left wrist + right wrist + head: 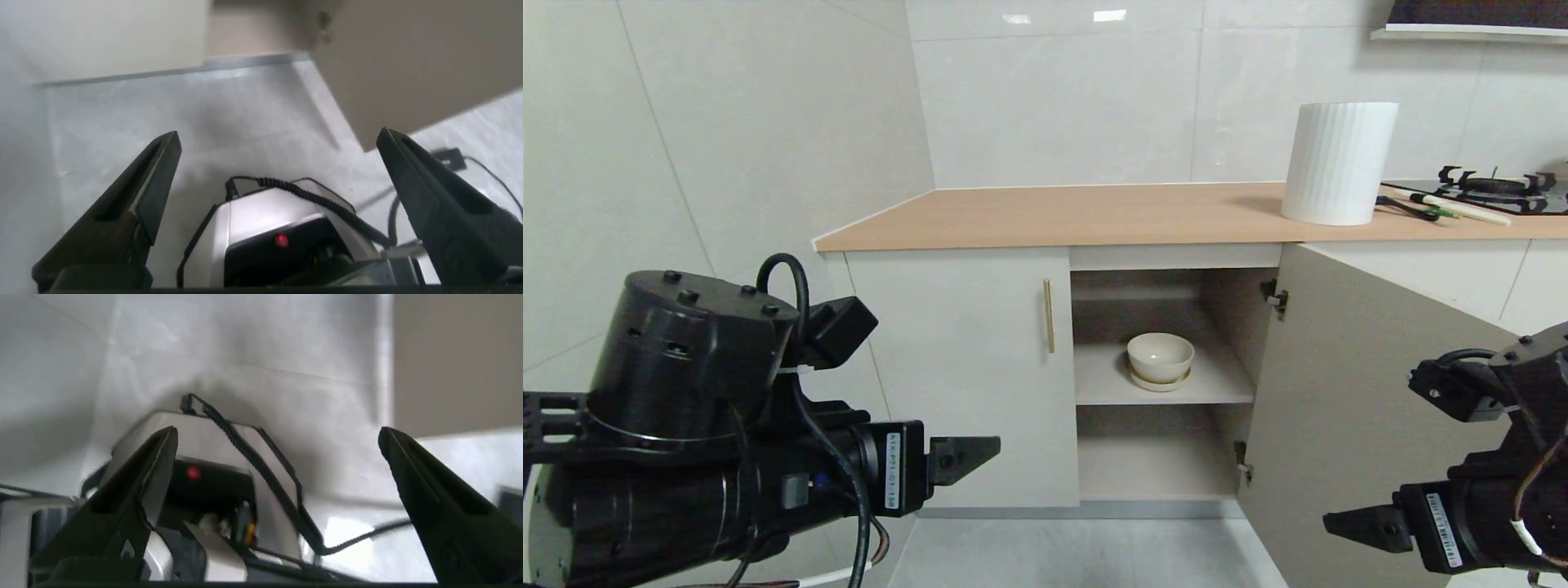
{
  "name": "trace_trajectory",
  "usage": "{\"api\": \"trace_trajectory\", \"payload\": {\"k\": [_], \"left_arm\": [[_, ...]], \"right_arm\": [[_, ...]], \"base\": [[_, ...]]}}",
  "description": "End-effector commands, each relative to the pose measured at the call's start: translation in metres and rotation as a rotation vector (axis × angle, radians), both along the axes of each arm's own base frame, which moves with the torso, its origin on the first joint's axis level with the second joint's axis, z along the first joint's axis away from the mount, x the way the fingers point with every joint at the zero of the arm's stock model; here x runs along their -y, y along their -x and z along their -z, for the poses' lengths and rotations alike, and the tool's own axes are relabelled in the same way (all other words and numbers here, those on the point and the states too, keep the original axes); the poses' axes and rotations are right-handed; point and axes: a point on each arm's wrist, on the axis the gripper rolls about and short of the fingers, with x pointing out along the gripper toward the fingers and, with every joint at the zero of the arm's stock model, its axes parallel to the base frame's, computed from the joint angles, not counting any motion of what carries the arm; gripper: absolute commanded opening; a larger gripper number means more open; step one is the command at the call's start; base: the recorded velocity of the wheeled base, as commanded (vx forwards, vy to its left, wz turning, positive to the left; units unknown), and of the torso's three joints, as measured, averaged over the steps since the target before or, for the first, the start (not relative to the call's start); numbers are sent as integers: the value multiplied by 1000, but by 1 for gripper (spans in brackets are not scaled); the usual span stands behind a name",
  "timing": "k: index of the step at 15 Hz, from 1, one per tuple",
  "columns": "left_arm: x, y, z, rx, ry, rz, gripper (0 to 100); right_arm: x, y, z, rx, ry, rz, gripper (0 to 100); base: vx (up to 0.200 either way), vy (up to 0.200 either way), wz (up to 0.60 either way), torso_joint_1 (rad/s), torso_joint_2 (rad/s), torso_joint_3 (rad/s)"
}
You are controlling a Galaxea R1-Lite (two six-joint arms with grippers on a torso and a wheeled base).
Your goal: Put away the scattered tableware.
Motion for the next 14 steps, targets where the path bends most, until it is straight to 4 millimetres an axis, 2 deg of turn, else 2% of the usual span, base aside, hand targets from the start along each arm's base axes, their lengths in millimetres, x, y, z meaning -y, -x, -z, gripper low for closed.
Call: {"api": "trace_trajectory", "payload": {"k": [1, 6, 9, 10, 14], "left_arm": [[1, -1, 1, -5, -3, -2, 100], [1, -1, 1, -5, -3, -2, 100], [0, -1, 1, -3, 0, -3, 100], [0, -1, 1, -3, 0, -3, 100], [1, -2, 1, -5, -2, -3, 100]], "right_arm": [[4, 3, -4, -4, 5, 10, 100], [30, 10, -8, -49, 84, 64, 100], [47, 16, -13, -90, 150, 87, 100], [60, 17, -17, -102, 197, 124, 100], [91, 6, -21, -110, 267, 264, 100]], "base": [[0, -200, 0, -2, 7, -2], [0, -200, 0, 0, 6, 2], [0, 0, 0, 0, 0, 0], [0, 0, 0, 0, 0, 0], [0, 0, 0, 0, 0, 0]]}}
